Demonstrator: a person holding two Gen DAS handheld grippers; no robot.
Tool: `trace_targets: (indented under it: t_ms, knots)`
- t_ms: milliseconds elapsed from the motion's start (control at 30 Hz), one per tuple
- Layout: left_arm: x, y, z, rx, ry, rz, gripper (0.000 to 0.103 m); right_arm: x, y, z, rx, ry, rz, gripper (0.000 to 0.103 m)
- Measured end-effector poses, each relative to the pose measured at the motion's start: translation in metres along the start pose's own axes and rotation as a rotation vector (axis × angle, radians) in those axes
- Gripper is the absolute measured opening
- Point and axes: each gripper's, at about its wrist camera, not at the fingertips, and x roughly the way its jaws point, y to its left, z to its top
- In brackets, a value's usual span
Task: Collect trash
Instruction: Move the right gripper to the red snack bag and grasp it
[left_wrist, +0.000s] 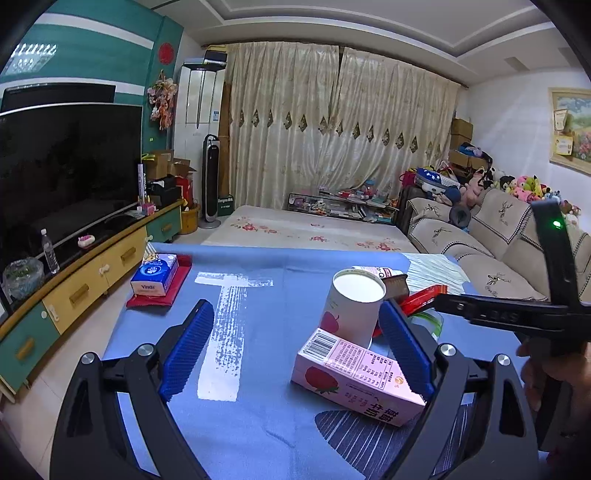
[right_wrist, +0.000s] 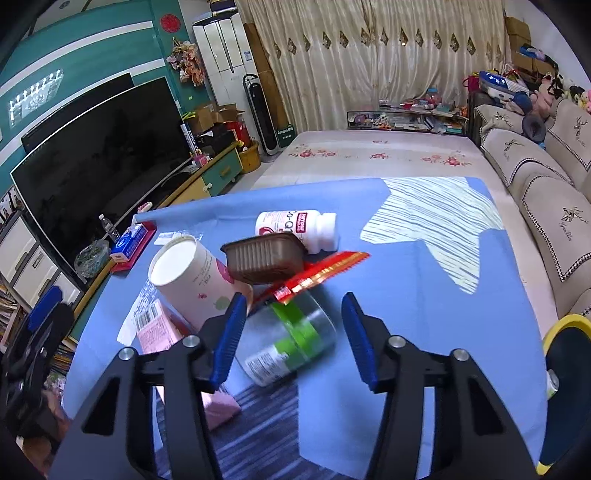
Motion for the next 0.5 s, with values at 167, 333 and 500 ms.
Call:
trace_targets:
  t_ms: [167,333,500]
  knots:
    - [-0.002,-0.007,-0.002,0.029,-0.008,0.006,0.09,0.02,0.0,0.004,0.031,0.035,-0.025,0.041]
    - [-0.004,-0.011,-0.002,0.039,-0.009,0.002,0.09,0.031,-0.006,0.005,0.07,0.048,-0.019,0.031]
    - [-0.006,-0.016,-0.002,0.043,-0.004,0.002,0.09,0.032,-0.007,0.007,0.078,0.029,-0.009,0.011]
